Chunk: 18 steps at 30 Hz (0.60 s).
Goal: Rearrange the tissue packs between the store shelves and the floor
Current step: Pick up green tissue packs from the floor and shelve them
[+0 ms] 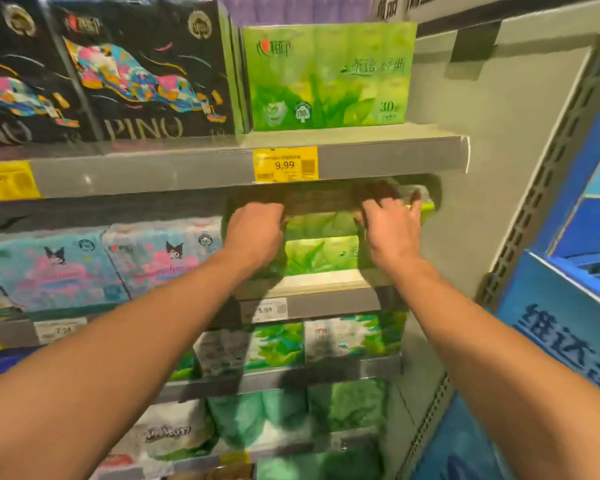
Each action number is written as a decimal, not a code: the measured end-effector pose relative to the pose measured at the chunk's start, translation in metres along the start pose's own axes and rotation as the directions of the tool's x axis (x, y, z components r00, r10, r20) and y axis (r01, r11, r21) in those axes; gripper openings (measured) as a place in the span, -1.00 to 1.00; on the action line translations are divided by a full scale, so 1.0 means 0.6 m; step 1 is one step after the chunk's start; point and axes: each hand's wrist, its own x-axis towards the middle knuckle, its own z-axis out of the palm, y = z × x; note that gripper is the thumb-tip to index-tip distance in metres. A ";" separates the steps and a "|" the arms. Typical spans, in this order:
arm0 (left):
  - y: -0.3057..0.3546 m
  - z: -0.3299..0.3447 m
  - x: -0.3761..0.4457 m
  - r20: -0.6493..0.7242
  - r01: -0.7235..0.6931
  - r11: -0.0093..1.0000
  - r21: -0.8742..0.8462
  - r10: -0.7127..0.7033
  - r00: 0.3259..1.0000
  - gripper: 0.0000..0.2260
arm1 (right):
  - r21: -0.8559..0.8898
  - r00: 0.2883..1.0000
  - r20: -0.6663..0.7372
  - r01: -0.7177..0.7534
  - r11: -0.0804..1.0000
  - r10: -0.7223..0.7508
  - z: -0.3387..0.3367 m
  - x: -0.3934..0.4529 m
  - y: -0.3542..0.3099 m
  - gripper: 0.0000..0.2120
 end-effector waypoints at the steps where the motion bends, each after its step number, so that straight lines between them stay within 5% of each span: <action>1: -0.003 0.004 0.004 0.032 0.022 0.999 0.033 -0.023 0.999 -0.83 | -0.003 1.000 0.004 -0.011 1.000 0.011 0.008 0.007 -0.002 -0.78; 4: -0.009 0.007 0.012 0.106 0.071 0.993 0.092 -0.080 0.991 -0.71 | 0.018 1.000 0.023 -0.016 1.000 0.016 0.020 0.019 -0.016 -0.80; 9: 0.024 0.017 -0.028 -0.104 -0.068 0.984 0.167 0.086 0.991 -0.61 | 0.100 0.998 -0.059 0.020 0.995 -0.014 0.024 0.017 -0.038 -0.88; 13: 0.036 0.037 -0.043 -0.016 -0.116 0.993 -0.023 0.115 0.993 -0.63 | 0.154 0.998 -0.045 -0.037 0.987 0.044 0.032 0.019 -0.034 -0.78; 18: 0.039 0.035 -0.064 0.032 -0.076 0.994 -0.082 0.079 0.996 -0.56 | 0.347 0.979 -0.204 0.048 0.937 0.026 0.007 -0.040 -0.038 -0.71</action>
